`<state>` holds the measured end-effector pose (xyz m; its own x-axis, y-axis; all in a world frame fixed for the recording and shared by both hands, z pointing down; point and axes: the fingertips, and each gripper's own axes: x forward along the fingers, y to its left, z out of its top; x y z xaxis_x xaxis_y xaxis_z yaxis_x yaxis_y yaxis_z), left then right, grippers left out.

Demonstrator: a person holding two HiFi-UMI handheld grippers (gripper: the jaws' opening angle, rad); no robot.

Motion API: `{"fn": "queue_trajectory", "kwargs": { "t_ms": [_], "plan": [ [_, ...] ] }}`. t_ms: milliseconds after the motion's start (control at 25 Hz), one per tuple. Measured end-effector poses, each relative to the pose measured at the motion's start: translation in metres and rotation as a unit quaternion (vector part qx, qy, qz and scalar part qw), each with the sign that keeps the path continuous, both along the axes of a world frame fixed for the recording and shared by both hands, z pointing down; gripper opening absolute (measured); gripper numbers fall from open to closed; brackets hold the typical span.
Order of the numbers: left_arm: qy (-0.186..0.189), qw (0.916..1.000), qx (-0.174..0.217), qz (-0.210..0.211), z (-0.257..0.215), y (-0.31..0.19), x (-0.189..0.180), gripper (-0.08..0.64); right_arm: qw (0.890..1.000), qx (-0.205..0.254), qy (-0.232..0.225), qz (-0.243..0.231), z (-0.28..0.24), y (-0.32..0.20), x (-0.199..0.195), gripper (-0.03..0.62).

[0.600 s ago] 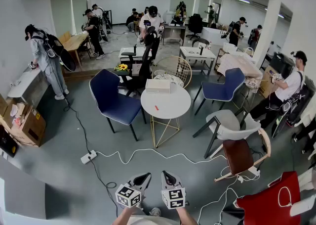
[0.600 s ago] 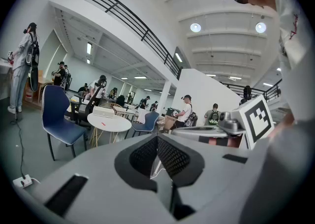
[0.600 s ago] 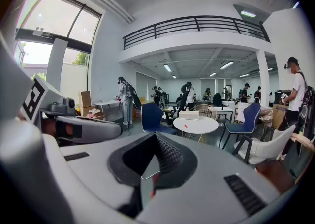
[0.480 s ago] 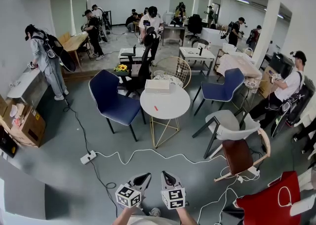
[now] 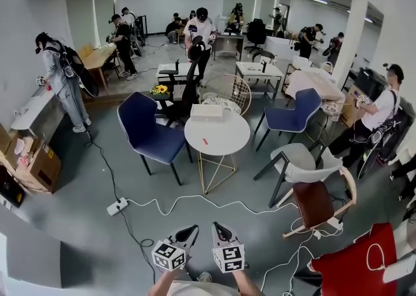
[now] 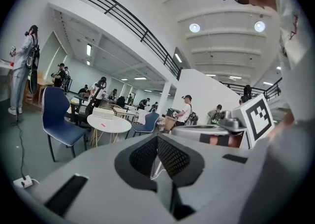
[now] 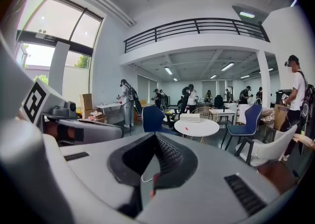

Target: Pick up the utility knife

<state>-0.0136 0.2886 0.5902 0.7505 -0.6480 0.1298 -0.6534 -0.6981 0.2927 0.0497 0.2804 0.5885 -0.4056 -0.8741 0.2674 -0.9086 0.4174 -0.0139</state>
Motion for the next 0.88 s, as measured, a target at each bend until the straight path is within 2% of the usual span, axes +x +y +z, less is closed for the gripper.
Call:
{"fn": "queue_trajectory", "kwargs": {
  "t_ms": [320, 880],
  "plan": [
    [-0.007, 0.9998, 0.021, 0.000, -0.015, -0.006, 0.000, 0.012, 1.000, 0.018, -0.001, -0.013, -0.014, -0.003, -0.003, 0.017],
    [-0.003, 1.0000, 0.005, 0.006, -0.001, -0.027, 0.002, 0.012, 1.000, 0.009, 0.012, -0.026, -0.005, -0.021, -0.012, 0.015]
  ]
}}
